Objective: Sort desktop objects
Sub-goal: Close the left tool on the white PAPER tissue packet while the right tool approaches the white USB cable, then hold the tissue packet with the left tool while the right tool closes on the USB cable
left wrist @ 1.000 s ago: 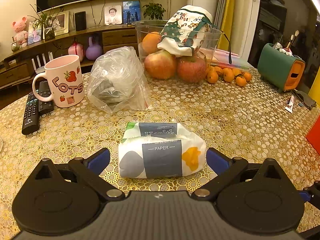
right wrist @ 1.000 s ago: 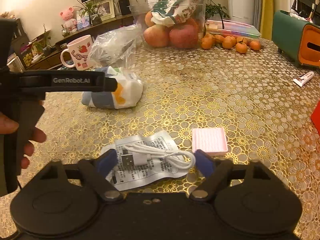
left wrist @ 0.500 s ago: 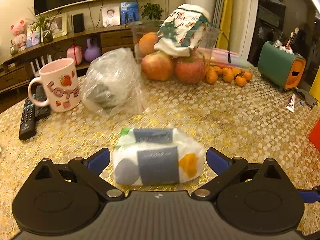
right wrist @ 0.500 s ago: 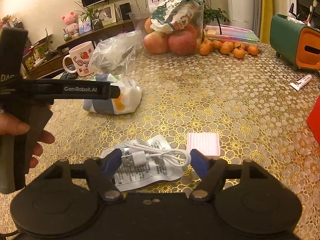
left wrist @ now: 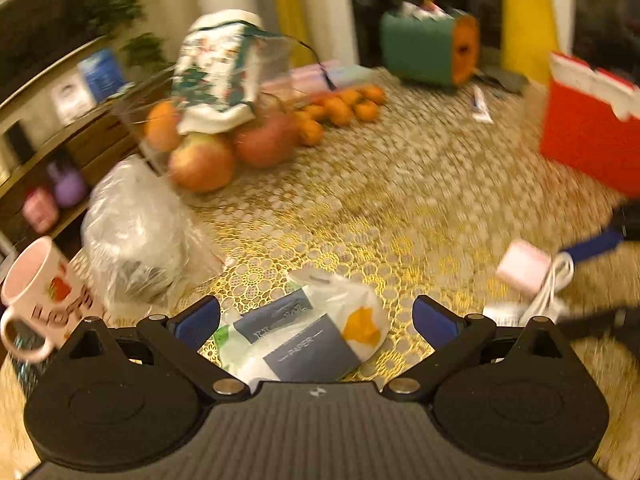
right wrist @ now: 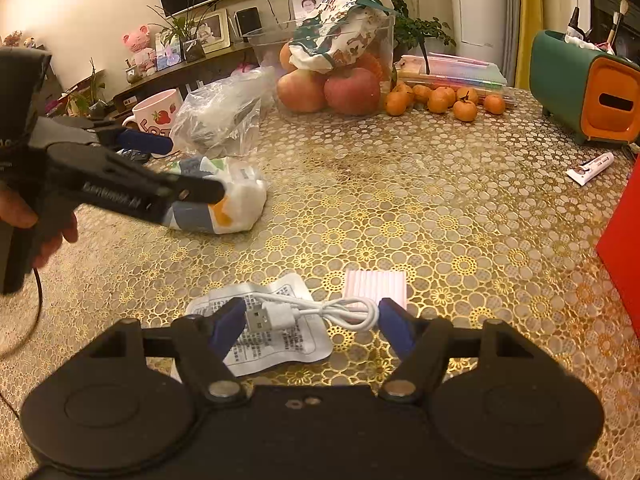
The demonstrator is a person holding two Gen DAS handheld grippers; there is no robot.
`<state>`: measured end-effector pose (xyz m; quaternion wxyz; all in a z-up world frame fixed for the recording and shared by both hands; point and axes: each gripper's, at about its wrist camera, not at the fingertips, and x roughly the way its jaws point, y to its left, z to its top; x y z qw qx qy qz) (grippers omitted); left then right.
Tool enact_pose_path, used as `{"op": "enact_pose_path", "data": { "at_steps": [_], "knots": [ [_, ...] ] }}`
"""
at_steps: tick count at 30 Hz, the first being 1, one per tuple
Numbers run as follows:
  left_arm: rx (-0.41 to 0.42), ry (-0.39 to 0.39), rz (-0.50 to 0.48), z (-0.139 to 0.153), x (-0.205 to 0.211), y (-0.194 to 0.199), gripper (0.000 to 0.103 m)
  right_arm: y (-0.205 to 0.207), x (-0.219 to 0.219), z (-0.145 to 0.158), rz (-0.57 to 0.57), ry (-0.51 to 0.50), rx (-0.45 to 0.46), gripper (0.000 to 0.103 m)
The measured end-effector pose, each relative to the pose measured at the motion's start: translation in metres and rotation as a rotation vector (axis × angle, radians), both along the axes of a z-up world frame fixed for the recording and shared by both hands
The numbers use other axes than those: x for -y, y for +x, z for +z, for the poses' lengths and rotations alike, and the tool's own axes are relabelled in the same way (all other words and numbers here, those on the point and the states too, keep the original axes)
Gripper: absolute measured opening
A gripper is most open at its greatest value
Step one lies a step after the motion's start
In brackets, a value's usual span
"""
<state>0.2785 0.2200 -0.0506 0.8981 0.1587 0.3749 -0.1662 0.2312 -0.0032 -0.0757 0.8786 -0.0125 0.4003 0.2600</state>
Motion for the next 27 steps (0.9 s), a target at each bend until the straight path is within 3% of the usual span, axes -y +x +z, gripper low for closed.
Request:
{"op": "enact_pose_path", "data": {
  "at_steps": [5,8,14,21,24,27],
  "knots": [
    [-0.101,-0.02,-0.151,-0.014,-0.008,0.021,0.103,0.003,0.001,0.001,0.001,0.0,-0.011,0.072],
    [-0.142,-0.007,-0.192,-0.025,-0.01,0.03,0.103,0.004,0.002,-0.001,0.011,-0.012,-0.014,0.072],
    [-0.159,-0.004,-0.154,-0.045,-0.012,0.042,0.103,0.006,0.005,-0.004,0.02,-0.034,-0.005,0.071],
    [-0.141,-0.024,-0.112,-0.047,-0.006,0.043,0.101,0.01,0.011,-0.007,0.004,-0.026,-0.015,0.071],
    [-0.134,-0.024,-0.092,-0.045,-0.003,0.042,0.096,0.01,0.014,-0.007,0.0,-0.015,-0.021,0.071],
    [-0.125,-0.027,-0.066,-0.041,-0.002,0.039,0.08,0.009,0.017,-0.006,-0.002,-0.008,-0.019,0.07]
  ]
}}
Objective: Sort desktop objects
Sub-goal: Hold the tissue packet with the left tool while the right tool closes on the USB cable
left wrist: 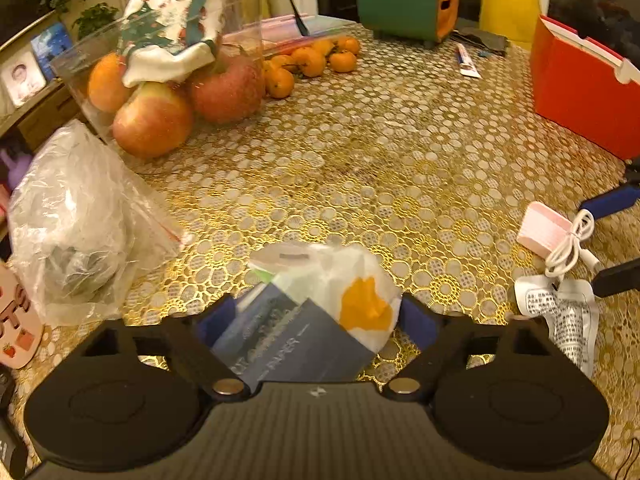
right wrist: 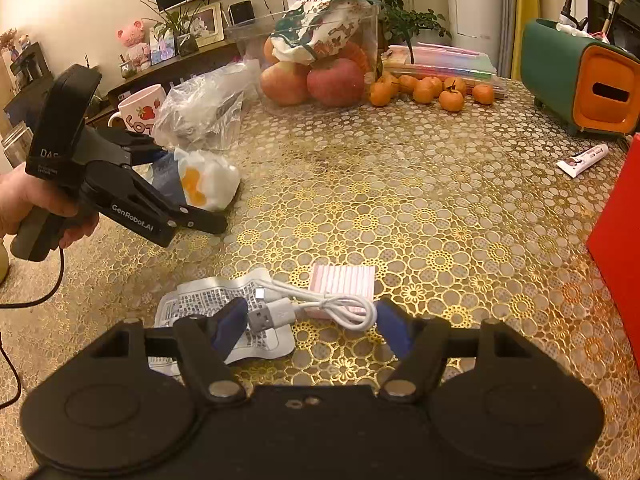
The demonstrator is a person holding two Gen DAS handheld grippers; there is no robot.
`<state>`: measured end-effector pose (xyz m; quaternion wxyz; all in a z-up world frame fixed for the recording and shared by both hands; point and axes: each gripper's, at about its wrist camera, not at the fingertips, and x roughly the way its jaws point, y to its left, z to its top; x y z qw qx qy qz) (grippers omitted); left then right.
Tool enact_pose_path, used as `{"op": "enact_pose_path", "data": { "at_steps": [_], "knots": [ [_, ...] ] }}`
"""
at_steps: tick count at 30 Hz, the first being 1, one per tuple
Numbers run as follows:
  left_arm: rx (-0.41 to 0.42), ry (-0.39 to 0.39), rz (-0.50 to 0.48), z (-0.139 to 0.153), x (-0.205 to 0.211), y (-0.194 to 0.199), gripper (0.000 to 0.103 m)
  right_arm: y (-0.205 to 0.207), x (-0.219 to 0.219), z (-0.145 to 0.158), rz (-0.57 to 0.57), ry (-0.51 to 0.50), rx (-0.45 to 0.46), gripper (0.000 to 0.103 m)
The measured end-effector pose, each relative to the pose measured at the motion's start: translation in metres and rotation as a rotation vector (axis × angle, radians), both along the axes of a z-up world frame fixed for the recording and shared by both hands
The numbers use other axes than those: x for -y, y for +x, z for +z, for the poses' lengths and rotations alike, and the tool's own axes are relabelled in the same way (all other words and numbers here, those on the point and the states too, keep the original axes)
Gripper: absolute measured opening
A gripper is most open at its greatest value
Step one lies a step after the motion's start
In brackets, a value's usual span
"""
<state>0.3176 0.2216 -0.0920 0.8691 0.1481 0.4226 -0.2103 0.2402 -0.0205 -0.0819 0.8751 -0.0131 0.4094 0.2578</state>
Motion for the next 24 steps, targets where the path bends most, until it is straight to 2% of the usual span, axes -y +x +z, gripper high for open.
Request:
{"op": "enact_pose_path", "data": {
  "at_steps": [2,8,13,17,22,24],
  "knots": [
    [0.005,0.012,0.007,0.002,0.003,-0.002,0.07,0.0,0.003,0.001,-0.002,0.005,0.0,0.069],
    [0.003,0.039,0.07,0.008,0.018,-0.008,0.056,-0.001,0.015,0.006,-0.014,0.022,0.003,0.062],
    [-0.014,0.017,0.161,0.016,0.029,-0.015,0.054,-0.001,0.03,0.012,-0.037,0.034,0.001,0.058],
    [-0.011,0.013,0.193,0.027,0.038,-0.025,0.054,-0.005,0.046,0.02,-0.051,0.048,0.01,0.058],
    [-0.012,-0.037,0.221,0.045,0.05,-0.039,0.054,-0.01,0.065,0.031,-0.063,0.055,0.032,0.056],
    [-0.011,-0.053,0.216,0.053,0.059,-0.047,0.054,-0.013,0.073,0.036,-0.066,0.06,0.036,0.052]
  ]
}}
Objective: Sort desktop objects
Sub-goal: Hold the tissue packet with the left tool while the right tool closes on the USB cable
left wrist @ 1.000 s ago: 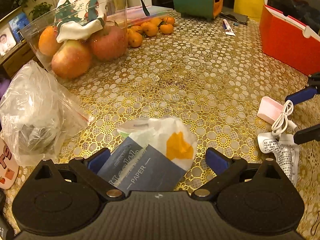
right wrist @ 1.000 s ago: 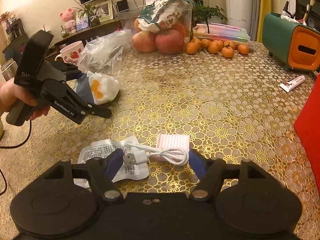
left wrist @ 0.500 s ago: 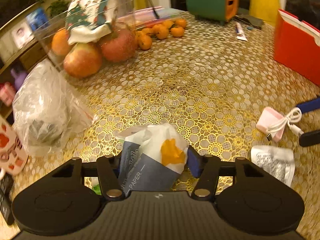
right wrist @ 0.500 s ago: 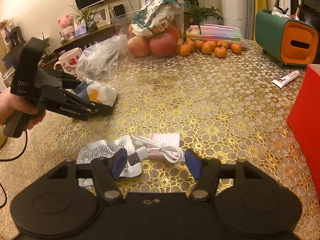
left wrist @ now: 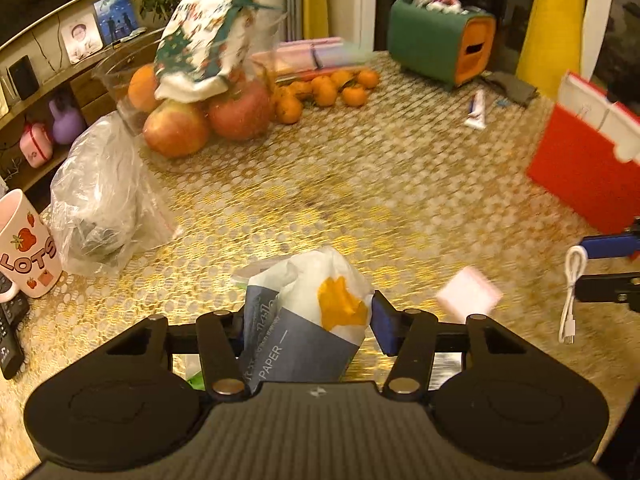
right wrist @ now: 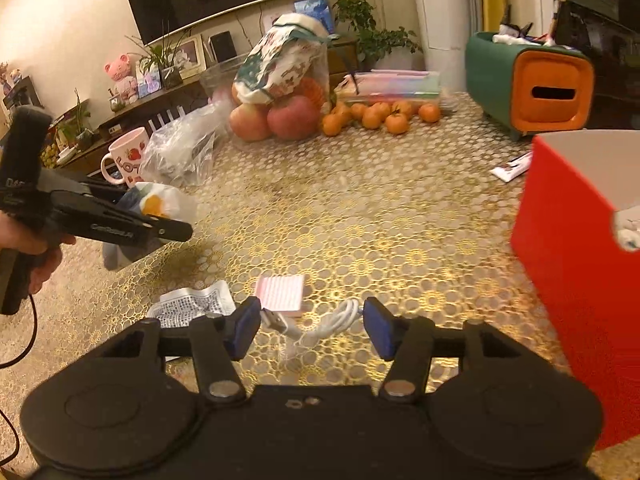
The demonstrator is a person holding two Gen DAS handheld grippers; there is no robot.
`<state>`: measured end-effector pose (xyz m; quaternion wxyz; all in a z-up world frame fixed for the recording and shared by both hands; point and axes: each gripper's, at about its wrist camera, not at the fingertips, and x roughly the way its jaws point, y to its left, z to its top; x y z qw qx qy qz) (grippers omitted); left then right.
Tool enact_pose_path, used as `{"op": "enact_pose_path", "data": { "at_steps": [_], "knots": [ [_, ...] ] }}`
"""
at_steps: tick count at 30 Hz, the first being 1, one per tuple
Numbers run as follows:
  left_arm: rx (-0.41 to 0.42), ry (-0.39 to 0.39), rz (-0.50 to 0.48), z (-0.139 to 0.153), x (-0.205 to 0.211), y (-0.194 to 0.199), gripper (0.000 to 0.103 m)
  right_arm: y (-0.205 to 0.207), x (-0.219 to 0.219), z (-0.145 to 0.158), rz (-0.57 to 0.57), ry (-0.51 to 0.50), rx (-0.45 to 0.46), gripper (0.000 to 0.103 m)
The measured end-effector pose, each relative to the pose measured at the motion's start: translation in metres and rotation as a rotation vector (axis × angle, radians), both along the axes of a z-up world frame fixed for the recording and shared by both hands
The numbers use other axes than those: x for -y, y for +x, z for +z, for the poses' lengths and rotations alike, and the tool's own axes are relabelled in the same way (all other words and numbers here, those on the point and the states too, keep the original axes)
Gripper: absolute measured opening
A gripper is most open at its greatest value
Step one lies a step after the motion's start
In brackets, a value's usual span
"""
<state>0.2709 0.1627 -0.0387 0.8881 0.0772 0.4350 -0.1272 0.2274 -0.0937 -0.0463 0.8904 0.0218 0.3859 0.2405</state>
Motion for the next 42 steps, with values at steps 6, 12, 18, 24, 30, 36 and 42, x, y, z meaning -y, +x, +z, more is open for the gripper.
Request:
{"op": "enact_pose_path", "data": {
  "at_steps": [6,12,18,24,30,36,42],
  "knots": [
    [0.005,-0.062,-0.016,0.017,0.029,-0.02,0.054,-0.006,0.024,0.01,-0.013,-0.022,0.034,0.051],
    [0.002,-0.098,-0.063,0.029,0.062,-0.036,0.054,-0.013,0.051,0.019,-0.039,-0.015,0.047,0.049],
    [-0.007,-0.106,-0.124,0.046,0.098,-0.045,0.054,-0.019,0.076,0.036,-0.045,-0.015,0.081,0.049],
    [0.008,-0.1,-0.192,0.064,0.136,-0.05,0.054,-0.02,0.101,0.059,-0.039,-0.021,0.125,0.044],
    [0.019,-0.108,-0.216,0.068,0.16,-0.05,0.054,-0.016,0.128,0.054,-0.055,-0.022,0.085,0.05],
    [-0.015,-0.109,-0.228,0.054,0.169,-0.053,0.054,-0.022,0.125,0.024,-0.044,-0.055,0.04,0.06],
    [-0.039,-0.104,-0.229,0.039,0.167,-0.053,0.054,-0.035,0.095,0.011,-0.013,-0.142,0.148,0.083]
  ]
}}
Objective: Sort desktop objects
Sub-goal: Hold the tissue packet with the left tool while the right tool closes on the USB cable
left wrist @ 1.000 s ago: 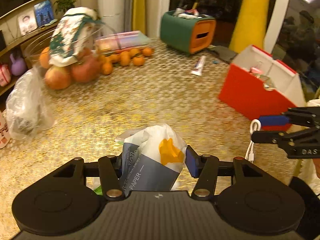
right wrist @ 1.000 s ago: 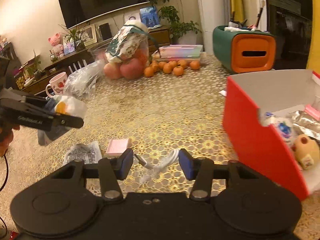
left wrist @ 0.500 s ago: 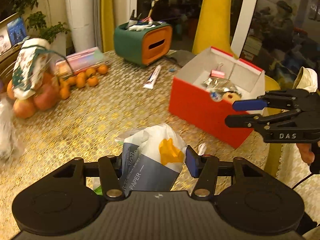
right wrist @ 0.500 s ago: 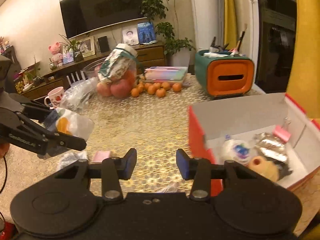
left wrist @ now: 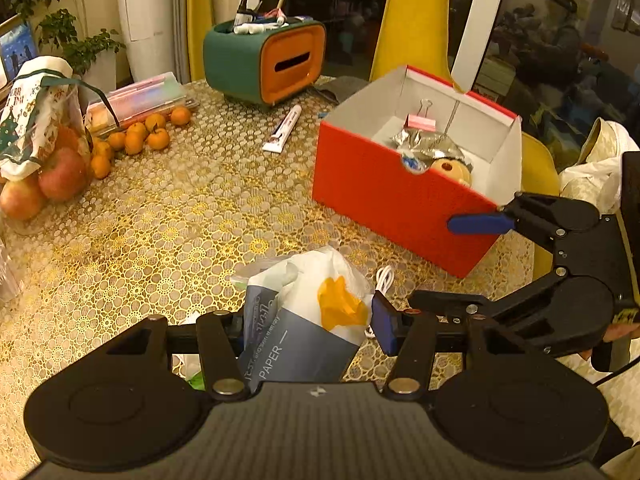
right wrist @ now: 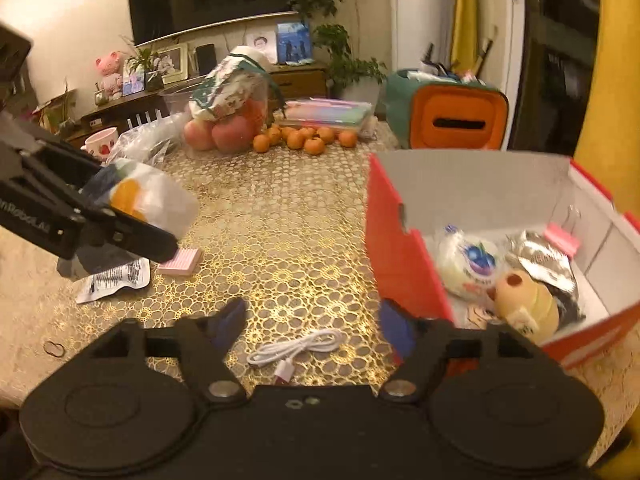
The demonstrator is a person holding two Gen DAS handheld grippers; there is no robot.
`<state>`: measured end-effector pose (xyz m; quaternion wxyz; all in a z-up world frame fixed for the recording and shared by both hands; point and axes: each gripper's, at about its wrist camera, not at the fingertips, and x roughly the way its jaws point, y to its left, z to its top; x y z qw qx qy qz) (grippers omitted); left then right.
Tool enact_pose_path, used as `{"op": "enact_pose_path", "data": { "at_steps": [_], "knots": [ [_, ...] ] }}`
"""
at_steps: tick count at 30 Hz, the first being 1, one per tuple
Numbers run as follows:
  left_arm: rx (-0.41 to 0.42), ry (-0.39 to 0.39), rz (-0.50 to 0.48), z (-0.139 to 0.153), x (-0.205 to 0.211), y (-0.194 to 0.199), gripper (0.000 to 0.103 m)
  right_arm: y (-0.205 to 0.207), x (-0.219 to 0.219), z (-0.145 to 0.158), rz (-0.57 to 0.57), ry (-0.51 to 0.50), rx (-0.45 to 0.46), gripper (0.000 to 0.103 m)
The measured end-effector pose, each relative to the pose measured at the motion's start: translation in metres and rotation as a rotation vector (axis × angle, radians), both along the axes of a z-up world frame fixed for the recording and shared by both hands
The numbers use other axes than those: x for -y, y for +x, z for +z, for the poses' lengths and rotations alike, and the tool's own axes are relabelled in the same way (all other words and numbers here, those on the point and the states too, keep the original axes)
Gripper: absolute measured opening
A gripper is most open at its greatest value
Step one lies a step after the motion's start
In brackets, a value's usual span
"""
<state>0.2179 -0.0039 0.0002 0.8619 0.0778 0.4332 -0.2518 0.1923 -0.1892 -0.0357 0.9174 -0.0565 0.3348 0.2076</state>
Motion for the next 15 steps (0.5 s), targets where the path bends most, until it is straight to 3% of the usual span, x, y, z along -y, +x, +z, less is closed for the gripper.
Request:
{"op": "enact_pose_path", "data": {
  "at_steps": [5,15],
  "knots": [
    [-0.002,-0.003,-0.001,-0.008,-0.006,0.002,0.054,-0.008,-0.017,-0.007,0.012,-0.046,0.029,0.076],
    [-0.032,-0.025,0.01,-0.025,-0.025,0.004,0.054,0.009,-0.028,-0.041,-0.087,-0.02,-0.111,0.075]
  ]
}}
